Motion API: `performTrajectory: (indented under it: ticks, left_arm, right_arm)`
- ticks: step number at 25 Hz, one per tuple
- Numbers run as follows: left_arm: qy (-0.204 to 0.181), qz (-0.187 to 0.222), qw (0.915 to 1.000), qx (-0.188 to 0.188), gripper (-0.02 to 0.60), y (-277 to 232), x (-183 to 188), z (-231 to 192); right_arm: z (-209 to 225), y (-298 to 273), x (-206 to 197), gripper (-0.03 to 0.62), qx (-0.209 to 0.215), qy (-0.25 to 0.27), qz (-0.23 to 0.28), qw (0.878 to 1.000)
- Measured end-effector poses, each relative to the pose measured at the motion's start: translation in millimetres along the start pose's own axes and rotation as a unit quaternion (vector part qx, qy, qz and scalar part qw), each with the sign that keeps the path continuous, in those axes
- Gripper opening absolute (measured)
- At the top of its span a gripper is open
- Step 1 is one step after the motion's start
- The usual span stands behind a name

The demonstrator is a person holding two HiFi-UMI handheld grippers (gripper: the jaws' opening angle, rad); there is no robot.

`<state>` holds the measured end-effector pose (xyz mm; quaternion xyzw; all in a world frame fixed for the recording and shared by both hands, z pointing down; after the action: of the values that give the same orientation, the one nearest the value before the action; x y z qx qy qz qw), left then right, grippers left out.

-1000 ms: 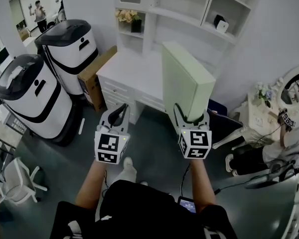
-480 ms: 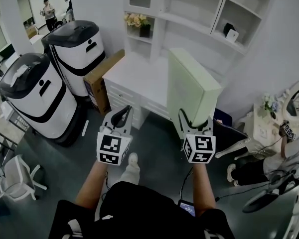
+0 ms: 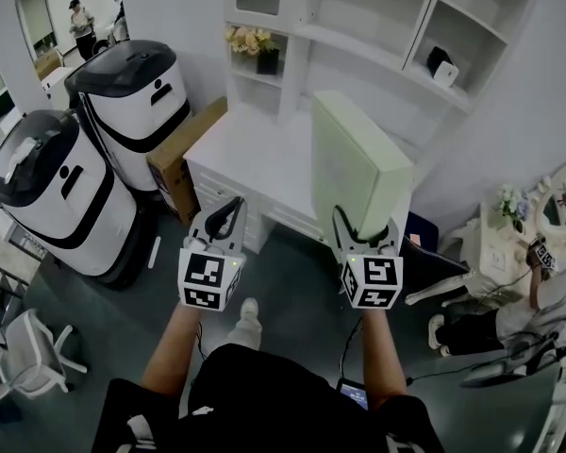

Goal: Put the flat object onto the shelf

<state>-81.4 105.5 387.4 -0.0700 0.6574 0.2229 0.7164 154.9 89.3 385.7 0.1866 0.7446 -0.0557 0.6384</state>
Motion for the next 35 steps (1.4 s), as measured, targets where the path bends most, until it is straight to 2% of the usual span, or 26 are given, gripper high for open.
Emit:
performTrajectory:
  ticks: [13,35]
  left_arm:
    - [0.009,-0.001,0.9998,-0.018,0.015,-84.1,-22.0,-45.8]
    - [0.024,-0.012,0.9986,-0.046,0.015,-187.3,-50.5,-120.2]
  right_arm:
    - [17.1,-85.9,-14.1,0.282,-0.011,0.010,-0.013,1.000]
    - [25.0,-215.0,-30.5,0.284,-0.018,0.021,-0.035,0.999]
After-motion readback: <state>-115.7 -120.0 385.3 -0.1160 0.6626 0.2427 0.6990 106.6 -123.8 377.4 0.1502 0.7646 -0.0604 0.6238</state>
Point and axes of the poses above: the fingertips, and each gripper's own axes: y backward along the fingers, z to its right, x out of its top, the point moved 4 cm from there along y, backward along the fingers, and after that the axes turned 13 degrees about z, right-handed, at the moved point
